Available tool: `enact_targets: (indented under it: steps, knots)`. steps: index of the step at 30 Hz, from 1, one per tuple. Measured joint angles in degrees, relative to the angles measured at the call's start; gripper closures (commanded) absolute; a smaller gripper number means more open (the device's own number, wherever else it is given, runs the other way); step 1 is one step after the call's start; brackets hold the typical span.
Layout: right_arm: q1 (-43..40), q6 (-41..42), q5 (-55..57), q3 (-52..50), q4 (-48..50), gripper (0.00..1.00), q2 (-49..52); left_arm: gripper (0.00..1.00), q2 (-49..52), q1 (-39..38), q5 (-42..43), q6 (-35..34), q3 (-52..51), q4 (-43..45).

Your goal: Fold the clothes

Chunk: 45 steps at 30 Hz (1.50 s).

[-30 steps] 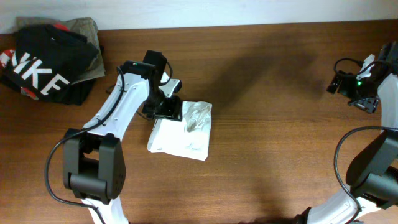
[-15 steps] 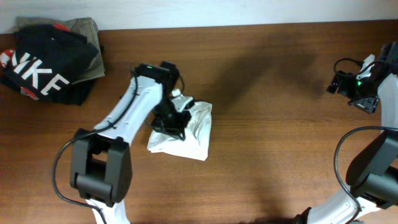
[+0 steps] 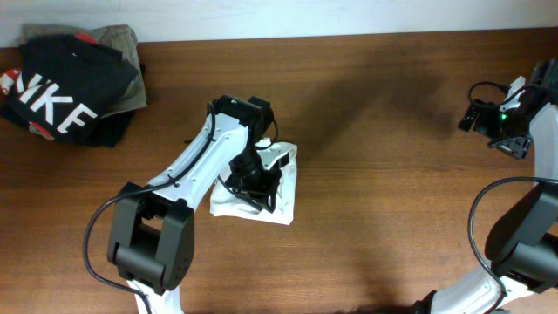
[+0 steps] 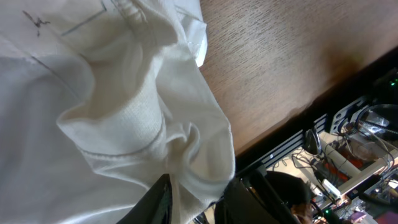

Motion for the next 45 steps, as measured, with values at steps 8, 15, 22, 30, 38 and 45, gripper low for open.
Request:
enact_targets:
  steps: [8, 15, 22, 30, 38, 45]
  knots:
    - [0.00, -0.02, 0.02, 0.00, 0.00, 0.01, 0.00, 0.74, 0.00, -2.21, 0.07, 0.00, -2.95, 1.66]
    - [0.00, -0.07, 0.00, 0.00, -0.02, 0.02, 0.00, 0.82, 0.31, -9.66, 3.04, 0.17, -6.67, 4.33]
    - [0.00, -0.04, 0.00, 0.00, 0.00, 0.01, 0.00, 0.67, 0.33, -4.39, -3.89, -1.16, 7.43, 7.65]
    - [0.00, -0.02, 0.02, 0.00, 0.00, 0.01, 0.00, 0.68, 6.05, 0.15, -6.69, -5.11, 7.50, 17.66]
    - [0.00, -0.02, 0.02, 0.00, 0.00, 0.01, 0.00, 0.71, 13.55, -3.17, -2.97, -6.40, 7.50, 20.48]
    - [0.00, -0.04, 0.02, 0.00, 0.00, 0.01, 0.00, 0.72, 13.55, -6.58, -1.88, -6.60, 7.50, 23.50]
